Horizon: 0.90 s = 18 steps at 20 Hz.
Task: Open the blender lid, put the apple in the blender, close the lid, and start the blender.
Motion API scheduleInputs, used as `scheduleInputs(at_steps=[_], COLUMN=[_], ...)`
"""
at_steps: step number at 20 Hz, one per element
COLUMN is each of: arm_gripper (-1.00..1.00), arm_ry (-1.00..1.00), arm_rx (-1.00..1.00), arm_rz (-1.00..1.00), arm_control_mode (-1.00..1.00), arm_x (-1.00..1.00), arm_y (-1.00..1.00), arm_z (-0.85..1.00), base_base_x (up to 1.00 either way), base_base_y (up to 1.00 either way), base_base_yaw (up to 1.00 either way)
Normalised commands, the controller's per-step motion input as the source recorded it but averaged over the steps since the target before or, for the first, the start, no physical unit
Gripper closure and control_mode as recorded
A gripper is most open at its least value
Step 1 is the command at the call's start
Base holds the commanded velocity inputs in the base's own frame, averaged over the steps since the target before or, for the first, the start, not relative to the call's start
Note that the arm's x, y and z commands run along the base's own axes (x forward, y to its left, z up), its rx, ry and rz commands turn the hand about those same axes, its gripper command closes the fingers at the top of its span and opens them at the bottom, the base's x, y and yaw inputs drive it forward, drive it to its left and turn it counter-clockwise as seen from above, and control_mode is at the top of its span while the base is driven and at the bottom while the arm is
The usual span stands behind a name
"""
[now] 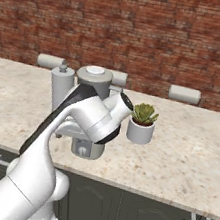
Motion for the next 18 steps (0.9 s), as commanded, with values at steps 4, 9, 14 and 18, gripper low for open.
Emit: scheduleInputs(at_steps=[4,9,14,18], arm_gripper=[-1.00,-1.00,-1.00,-1.00], arm_ry=[-0.39,-0.38,-0.38,-0.22], arm_rx=[0.22,0.25,0.20,0.11], arm_rz=[0.25,0.23,0.22,0.05], arm_control_mode=[-1.00,-1.00,-1.00,-1.00], arm_x=[0.00,0.02,0.10,0.19], arm_y=[0.00,0.00,0.00,0.00], arm_z=[-0.44,-0.30,-0.18,-0.05], base_base_x=[0.00,0.00,0.00,0.00], base_base_y=[0.00,0.00,0.00,0.00], base_base_yaw=[0.00,0.00,0.00,0.00])
